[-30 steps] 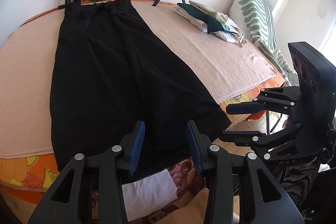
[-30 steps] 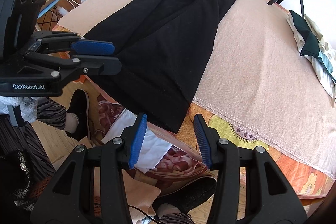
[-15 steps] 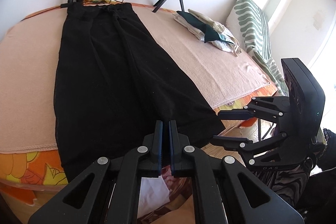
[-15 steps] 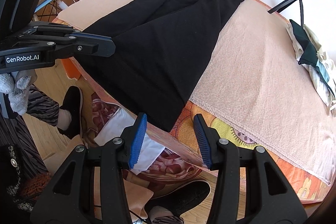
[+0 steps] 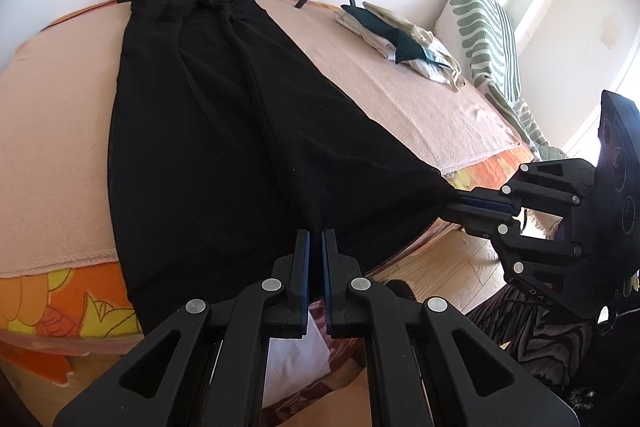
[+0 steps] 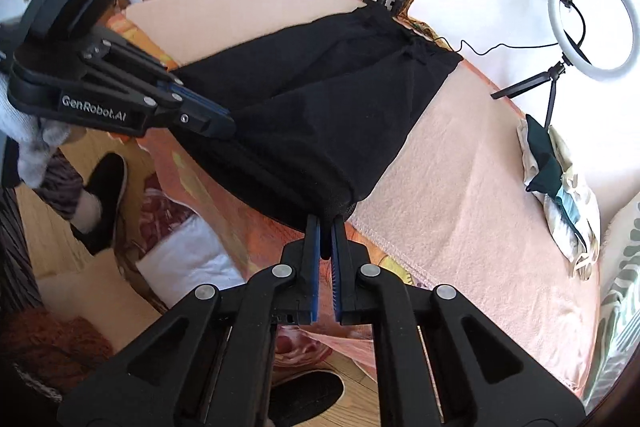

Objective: Fold small clothes

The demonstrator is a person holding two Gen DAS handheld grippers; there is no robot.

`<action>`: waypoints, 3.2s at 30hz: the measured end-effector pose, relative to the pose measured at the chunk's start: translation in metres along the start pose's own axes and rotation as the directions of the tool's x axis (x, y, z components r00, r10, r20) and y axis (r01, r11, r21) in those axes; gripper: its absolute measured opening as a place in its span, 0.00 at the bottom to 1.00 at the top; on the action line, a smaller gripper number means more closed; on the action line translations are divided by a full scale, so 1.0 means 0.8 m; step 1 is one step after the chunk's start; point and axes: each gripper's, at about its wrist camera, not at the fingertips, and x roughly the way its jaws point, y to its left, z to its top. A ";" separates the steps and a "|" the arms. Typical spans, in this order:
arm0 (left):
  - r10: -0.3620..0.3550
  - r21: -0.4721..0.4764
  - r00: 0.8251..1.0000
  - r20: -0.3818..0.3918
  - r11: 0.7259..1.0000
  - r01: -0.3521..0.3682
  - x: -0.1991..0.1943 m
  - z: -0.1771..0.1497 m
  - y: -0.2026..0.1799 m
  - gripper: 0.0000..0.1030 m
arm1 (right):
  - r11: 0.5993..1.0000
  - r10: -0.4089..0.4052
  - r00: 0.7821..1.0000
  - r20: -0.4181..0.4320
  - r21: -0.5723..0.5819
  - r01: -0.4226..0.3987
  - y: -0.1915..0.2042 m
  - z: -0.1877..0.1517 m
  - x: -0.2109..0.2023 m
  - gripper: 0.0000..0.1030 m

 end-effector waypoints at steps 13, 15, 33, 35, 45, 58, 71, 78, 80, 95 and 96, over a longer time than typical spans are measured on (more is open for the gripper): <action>-0.006 -0.077 1.000 0.030 0.997 0.009 -0.068 -0.015 0.028 0.17 | 0.942 0.197 0.979 0.046 0.268 -0.202 -0.076 -0.022 -0.016 0.26; 0.038 -0.099 0.998 0.040 0.994 -0.034 -0.081 -0.017 0.043 0.32 | 0.906 0.234 0.970 0.062 0.348 -0.241 -0.095 -0.021 -0.013 0.29; 0.001 -0.204 1.000 -0.007 0.979 -0.003 -0.054 -0.020 0.076 0.02 | 0.891 0.306 0.951 -0.038 0.362 -0.272 -0.075 0.002 0.034 0.09; -0.001 -0.195 1.000 0.002 0.981 0.002 -0.057 -0.019 0.074 0.03 | 0.904 0.283 0.958 -0.039 0.344 -0.253 -0.073 0.004 0.031 0.06; 0.031 -0.189 0.999 0.006 0.981 -0.030 -0.070 -0.032 0.087 0.03 | 0.896 0.290 0.957 -0.015 0.356 -0.266 -0.087 -0.012 0.017 0.05; 0.034 -0.163 0.999 0.003 0.986 -0.033 -0.072 -0.032 0.083 0.03 | 0.851 0.344 0.939 -0.003 0.423 -0.311 -0.100 -0.017 0.024 0.05; -0.035 -0.222 0.997 0.073 0.974 0.051 -0.087 0.012 0.093 0.03 | 0.683 0.420 0.897 0.139 0.602 -0.413 -0.159 0.006 0.027 0.05; -0.028 -0.230 0.994 0.107 0.972 0.052 -0.072 0.061 0.110 0.03 | 0.683 0.391 0.907 0.156 0.611 -0.400 -0.183 0.053 0.043 0.05; -0.024 -0.233 0.995 0.100 0.971 0.047 -0.064 0.072 0.118 0.03 | 0.683 0.388 0.909 0.154 0.614 -0.396 -0.192 0.066 0.054 0.05; -0.001 -0.290 1.000 0.028 0.957 0.010 -0.001 0.123 0.182 0.03 | 0.647 0.381 0.920 0.090 0.685 -0.335 -0.236 0.099 0.153 0.05; -0.001 -0.292 1.000 0.024 0.956 0.008 0.002 0.123 0.183 0.03 | 0.645 0.381 0.920 0.087 0.688 -0.332 -0.238 0.099 0.156 0.05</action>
